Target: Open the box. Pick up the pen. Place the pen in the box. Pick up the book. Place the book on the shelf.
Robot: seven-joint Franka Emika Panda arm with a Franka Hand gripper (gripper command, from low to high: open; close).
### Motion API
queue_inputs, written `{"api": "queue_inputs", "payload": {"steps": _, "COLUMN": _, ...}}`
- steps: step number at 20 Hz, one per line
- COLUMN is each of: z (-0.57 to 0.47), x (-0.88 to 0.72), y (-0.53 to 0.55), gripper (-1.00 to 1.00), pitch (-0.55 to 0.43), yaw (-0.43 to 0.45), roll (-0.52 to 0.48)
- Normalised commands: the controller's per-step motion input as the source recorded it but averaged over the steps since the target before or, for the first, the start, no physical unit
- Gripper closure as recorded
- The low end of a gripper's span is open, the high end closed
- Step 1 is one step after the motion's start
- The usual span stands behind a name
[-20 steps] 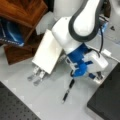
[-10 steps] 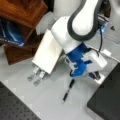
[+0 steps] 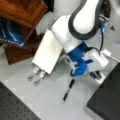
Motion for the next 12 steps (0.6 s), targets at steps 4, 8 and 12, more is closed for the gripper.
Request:
{"api": "queue_inputs", "payload": {"steps": 4, "z": 0.34, "x": -0.21, "y": 0.22, "gripper": 1.0, "pitch": 0.044, "yaw": -0.019, "roll": 0.002}}
{"api": "queue_inputs", "payload": {"steps": 8, "z": 0.3, "x": -0.18, "y": 0.22, "gripper": 1.0, "pitch": 0.031, "yaw": -0.046, "roll": -0.001}}
{"api": "queue_inputs", "payload": {"steps": 12, "z": 0.23, "x": -0.16, "y": 0.22, "gripper": 1.0, "pitch": 0.029, "yaw": -0.033, "roll": -0.012}}
